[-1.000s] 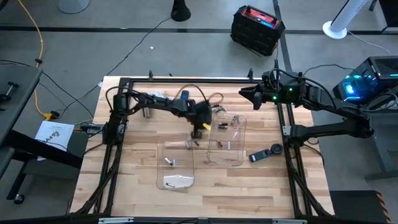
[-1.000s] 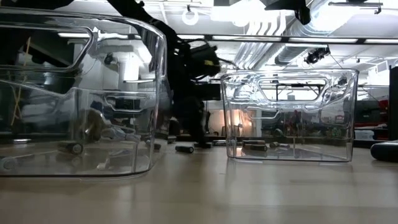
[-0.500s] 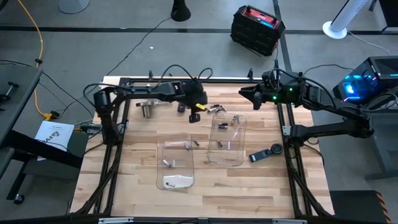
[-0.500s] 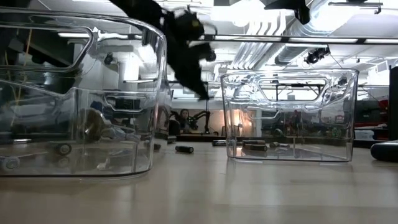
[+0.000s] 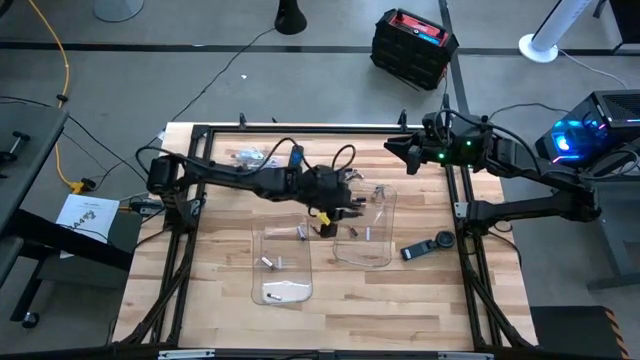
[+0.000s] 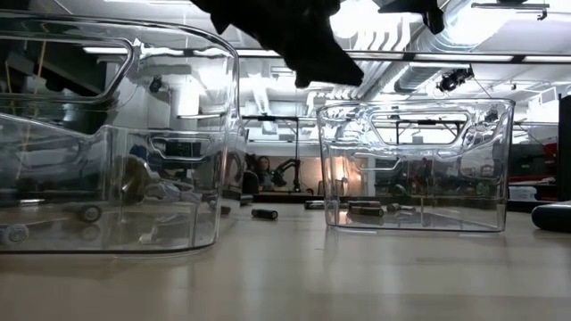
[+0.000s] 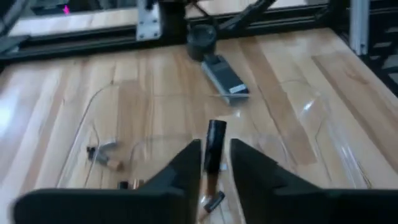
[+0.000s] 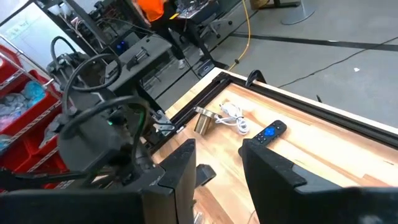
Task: Sort batteries
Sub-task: Put the black battery into the right transparent bin
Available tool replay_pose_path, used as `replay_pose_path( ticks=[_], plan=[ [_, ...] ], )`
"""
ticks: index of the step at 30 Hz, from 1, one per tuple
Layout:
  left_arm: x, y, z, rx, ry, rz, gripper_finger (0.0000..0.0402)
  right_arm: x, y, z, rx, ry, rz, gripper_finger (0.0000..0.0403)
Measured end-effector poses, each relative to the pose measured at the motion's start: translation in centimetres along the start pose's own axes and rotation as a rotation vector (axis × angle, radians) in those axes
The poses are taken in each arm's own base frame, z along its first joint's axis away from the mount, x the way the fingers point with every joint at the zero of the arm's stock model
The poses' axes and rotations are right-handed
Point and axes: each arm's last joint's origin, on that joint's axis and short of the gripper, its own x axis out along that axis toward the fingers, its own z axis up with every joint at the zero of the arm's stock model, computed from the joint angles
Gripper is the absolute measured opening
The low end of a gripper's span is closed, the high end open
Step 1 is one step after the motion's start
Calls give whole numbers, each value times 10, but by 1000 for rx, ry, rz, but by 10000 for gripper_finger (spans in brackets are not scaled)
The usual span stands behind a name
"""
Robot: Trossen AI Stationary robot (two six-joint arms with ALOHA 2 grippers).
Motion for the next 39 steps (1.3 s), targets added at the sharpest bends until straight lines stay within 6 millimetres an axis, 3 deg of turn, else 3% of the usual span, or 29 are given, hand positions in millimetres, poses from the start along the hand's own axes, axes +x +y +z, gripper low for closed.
replay_pose_path(
  ticks=[3, 9, 15, 20, 28, 35, 39],
  plan=[
    [0, 0, -2, -35, 20, 7, 131, 0, 0, 0, 0, -1, 0, 126],
    [-33, 8, 2, 36, 165, -15, 192, 0, 0, 0, 0, -1, 0, 126],
    [-46, 16, -19, 144, 335, -174, 189, 0, 0, 0, -1, 2, -1, 126],
    [-31, 23, -47, 225, 427, -214, 181, 2, 0, -1, -1, 9, -4, 126],
    [-7, 26, -70, 225, 542, -202, 178, 16, -1, -5, -1, 49, -20, 126],
    [-14, 14, -81, 202, 694, -281, 177, 27, -2, -9, -3, 87, -21, 126],
    [-14, 4, -80, 209, 676, -357, 172, 27, -2, -9, -4, 87, -21, 126]
  ],
)
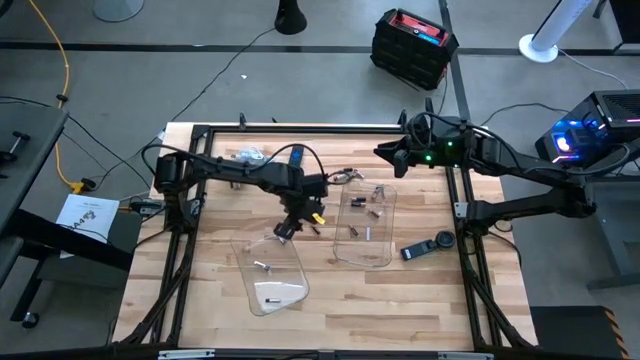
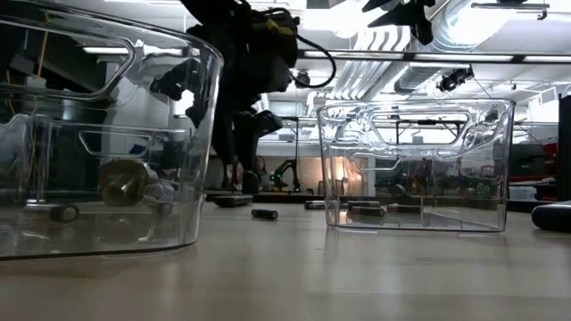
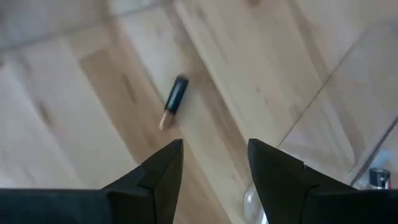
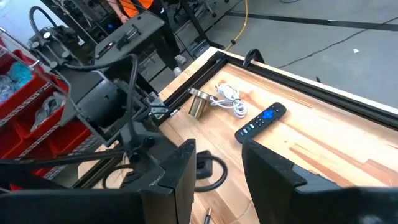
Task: Sort batteries
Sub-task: Put the black battery into the right transparent bin
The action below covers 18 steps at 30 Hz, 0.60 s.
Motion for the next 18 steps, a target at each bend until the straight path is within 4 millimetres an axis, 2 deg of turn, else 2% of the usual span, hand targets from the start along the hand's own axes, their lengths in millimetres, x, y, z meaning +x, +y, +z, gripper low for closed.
replay_pose_path(
  ticks=[8, 13, 18],
  plan=[
    [0, 5, 20, 92, -123, 164, 169, 0, 0, 0, 8, 1, 1, 126],
    [9, 10, 17, 142, -53, 229, 169, 0, 0, 0, 8, 1, 2, 126],
    [19, 24, 13, 16, -84, 212, 169, 0, 0, 0, 8, 1, 2, 126]
  ],
)
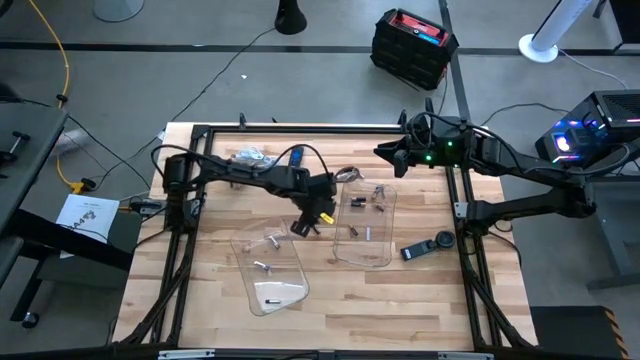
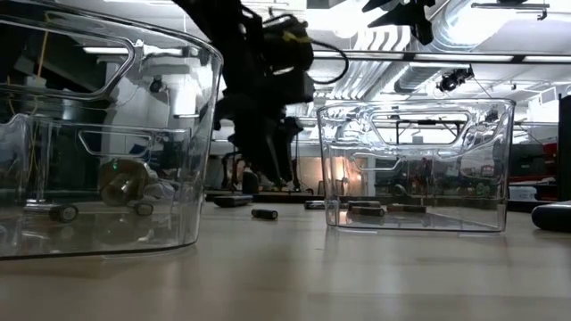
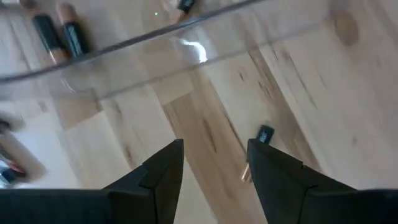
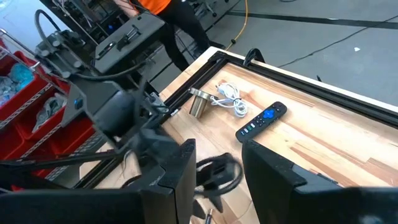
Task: Sort batteries
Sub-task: Put the black battery into the right transparent bin
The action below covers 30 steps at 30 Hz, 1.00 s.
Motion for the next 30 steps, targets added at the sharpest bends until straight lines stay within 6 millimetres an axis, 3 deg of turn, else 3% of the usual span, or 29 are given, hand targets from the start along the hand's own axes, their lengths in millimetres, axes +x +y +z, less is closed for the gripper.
replay_pose_path(
  ticks=[9, 16, 23, 30],
  plan=[
    [13, 7, -12, -199, -17, -167, 169, 0, 0, 0, 12, 10, 13, 126],
    [14, -3, -6, -142, -19, -185, 169, 0, 1, -1, 11, 19, 23, 126],
    [29, -17, 1, 18, 48, -106, 169, 0, 0, -1, 8, 23, 21, 126],
    [42, -20, -1, 39, 89, -71, 158, 0, 0, -1, 8, 23, 21, 126]
  ],
)
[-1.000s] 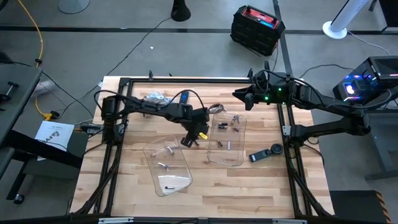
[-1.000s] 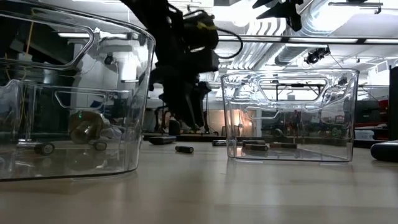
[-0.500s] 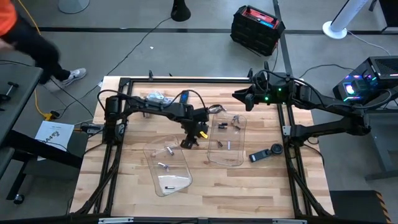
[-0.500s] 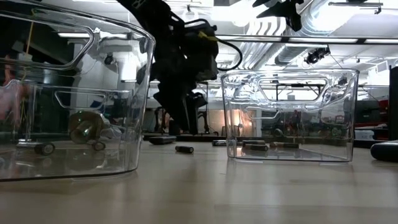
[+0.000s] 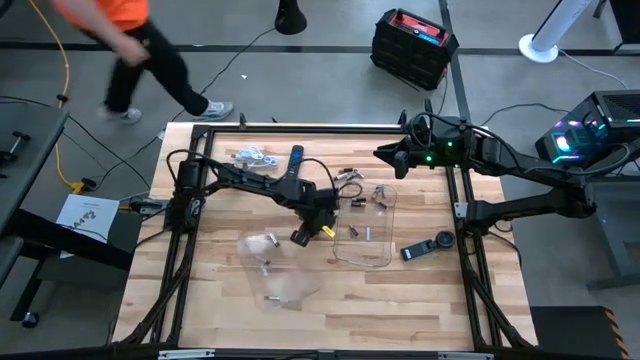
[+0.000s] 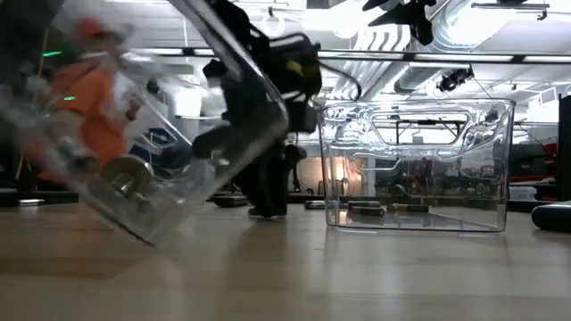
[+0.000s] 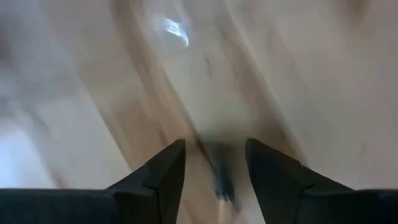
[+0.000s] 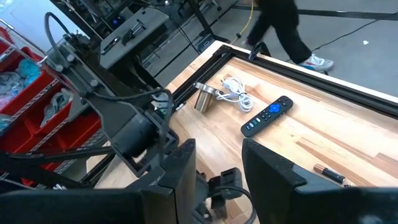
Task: Sort batteries
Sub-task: Put the black battery into the right transparent bin
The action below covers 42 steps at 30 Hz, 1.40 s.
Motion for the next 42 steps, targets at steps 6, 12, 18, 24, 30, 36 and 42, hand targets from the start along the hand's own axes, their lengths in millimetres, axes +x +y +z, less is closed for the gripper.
replay_pose_path(
  ticks=[6, 12, 18, 24, 30, 36, 42],
  plan=[
    [-9, -1, 1, -25, -12, 14, 131, 0, 0, 0, 0, 0, 0, 126],
    [-16, -1, 3, -26, -28, 16, 122, 0, 0, 0, 0, 0, 0, 126],
    [-16, -4, 5, -41, -36, 11, 122, 0, 0, 0, 0, 0, 0, 126],
    [-15, -17, 13, -134, -50, -22, 122, 0, 0, 0, 0, 0, 0, 126],
    [-14, -26, 18, -178, -45, -32, 122, 0, 0, 0, 0, 0, 0, 126],
    [-10, -22, 17, -168, -2, 87, 122, 0, 0, 0, 0, 0, 0, 126],
    [-10, -19, 15, -206, -2, 84, 122, 0, 0, 0, 0, 0, 0, 126]
  ],
)
